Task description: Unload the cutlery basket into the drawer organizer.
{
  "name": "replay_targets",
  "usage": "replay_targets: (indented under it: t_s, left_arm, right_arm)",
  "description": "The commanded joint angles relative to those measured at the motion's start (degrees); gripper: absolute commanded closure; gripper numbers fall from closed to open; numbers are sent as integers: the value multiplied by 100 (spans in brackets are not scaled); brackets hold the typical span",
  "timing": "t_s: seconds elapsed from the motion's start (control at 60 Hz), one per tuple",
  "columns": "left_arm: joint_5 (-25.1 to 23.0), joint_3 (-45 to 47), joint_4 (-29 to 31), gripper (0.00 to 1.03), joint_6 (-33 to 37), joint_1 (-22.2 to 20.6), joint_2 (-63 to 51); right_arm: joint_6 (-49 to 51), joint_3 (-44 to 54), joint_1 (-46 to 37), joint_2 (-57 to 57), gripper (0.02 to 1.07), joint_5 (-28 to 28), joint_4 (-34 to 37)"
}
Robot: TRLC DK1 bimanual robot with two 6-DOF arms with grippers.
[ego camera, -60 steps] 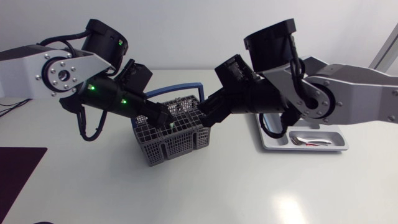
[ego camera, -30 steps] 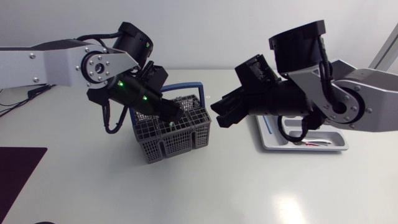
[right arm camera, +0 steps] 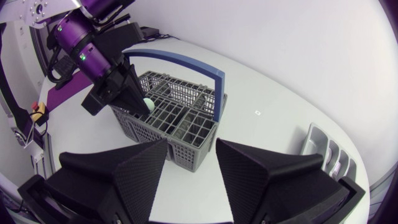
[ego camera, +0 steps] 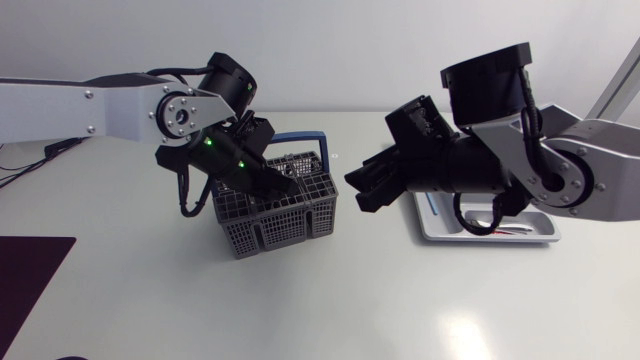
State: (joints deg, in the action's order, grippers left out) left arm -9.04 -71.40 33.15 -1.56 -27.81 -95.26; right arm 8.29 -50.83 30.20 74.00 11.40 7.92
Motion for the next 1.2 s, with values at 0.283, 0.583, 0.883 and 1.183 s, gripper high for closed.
replay_targets:
  t_s: [0.283,0.583,0.883,1.183]
  left_arm:
    - [-1,3,34,93,-134,92,509]
    - [-116,-32,122,93,-55,92,1326]
    - [-511,56,175,93,271,74,2012]
    - [-2005,47,430,93,1483,30,2108]
  right_arm:
    - [164,337,-40,-219,49,82,-19]
    - [252,328,-40,-421,49,99,-19]
    - [577,504,-75,-764,49,275,-19]
    - [1130,715,-233,-1379,49,1216,254]
